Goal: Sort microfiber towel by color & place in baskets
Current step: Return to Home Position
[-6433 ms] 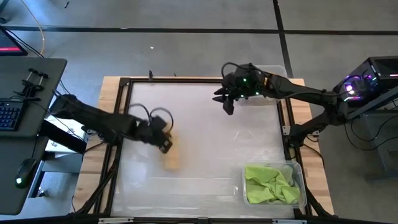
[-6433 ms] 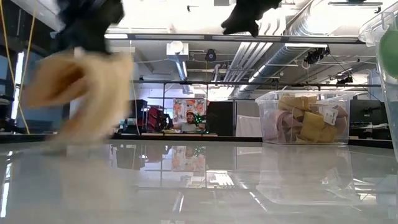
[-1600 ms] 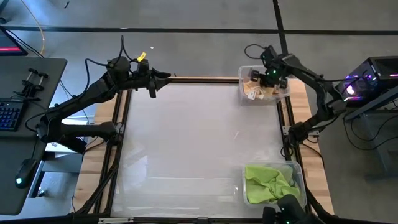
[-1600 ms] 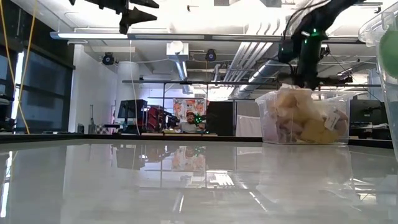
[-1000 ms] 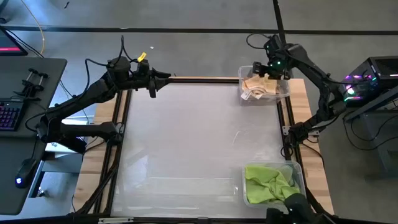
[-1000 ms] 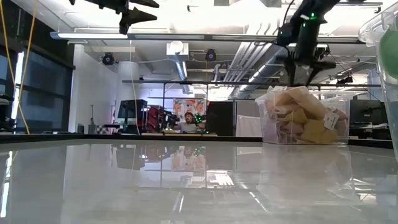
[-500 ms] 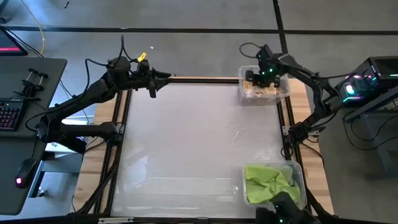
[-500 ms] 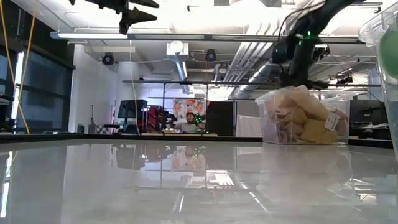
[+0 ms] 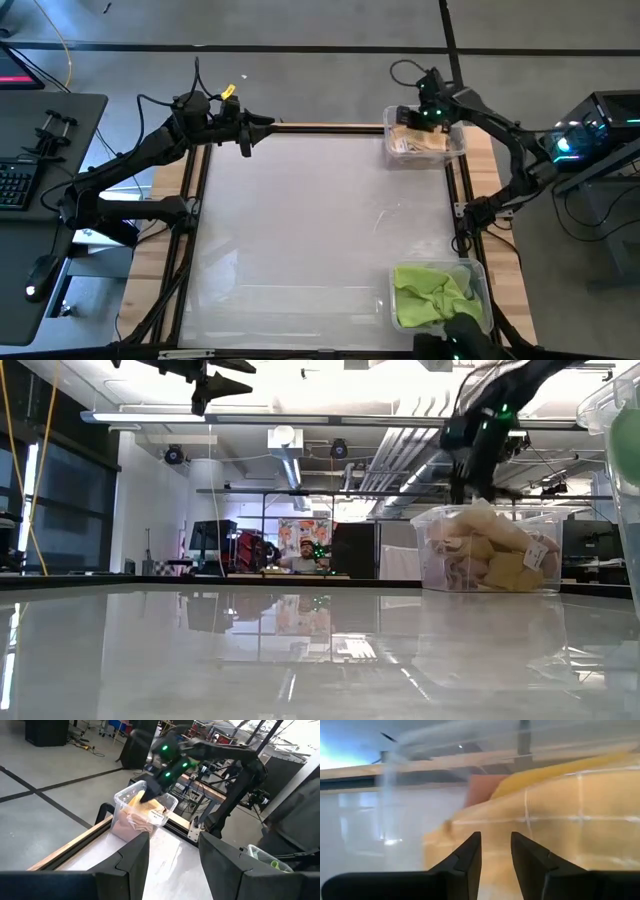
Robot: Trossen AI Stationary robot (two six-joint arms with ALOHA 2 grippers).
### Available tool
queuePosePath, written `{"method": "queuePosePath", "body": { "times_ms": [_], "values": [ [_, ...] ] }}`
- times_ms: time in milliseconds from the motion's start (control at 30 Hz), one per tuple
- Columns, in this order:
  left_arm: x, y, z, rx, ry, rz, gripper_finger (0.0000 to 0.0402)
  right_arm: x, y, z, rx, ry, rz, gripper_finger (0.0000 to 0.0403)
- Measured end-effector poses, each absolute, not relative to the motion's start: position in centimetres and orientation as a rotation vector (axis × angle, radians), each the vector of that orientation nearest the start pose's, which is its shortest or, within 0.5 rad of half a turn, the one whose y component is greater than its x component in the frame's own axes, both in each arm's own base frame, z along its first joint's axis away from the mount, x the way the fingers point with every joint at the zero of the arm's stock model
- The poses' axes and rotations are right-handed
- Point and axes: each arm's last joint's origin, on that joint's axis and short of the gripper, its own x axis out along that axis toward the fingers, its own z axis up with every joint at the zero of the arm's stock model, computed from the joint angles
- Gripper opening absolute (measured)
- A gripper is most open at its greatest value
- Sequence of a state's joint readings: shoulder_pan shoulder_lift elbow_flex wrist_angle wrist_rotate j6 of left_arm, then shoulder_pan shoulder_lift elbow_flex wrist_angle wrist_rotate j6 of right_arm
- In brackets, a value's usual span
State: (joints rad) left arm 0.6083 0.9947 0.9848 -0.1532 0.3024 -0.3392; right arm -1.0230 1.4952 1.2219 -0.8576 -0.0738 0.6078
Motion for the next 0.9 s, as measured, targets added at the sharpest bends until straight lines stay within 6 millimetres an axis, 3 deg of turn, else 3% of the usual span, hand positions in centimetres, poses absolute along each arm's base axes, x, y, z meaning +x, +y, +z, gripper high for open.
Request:
{"method": "queuePosePath", "body": {
  "times_ms": [267,633,767,900],
  "values": [
    [18.2,11.6,36.6,-0.473,0.091,0.329,0.0158,15.8,-19.5,33.5,0.953,0.593,-1.016,0.0099],
    [19.0,9.7,36.7,-0.474,0.111,0.222,0.0158,16.8,-7.9,40.0,0.705,0.37,-0.501,0.0099],
    [18.7,8.1,37.5,-0.455,0.086,0.155,0.0158,16.4,-4.3,41.0,0.672,0.239,-0.317,0.0099],
    [17.7,6.5,38.5,-0.454,0.04,0.12,0.0158,16.4,-1.2,39.9,0.628,0.107,-0.09,0.0099]
  ]
}}
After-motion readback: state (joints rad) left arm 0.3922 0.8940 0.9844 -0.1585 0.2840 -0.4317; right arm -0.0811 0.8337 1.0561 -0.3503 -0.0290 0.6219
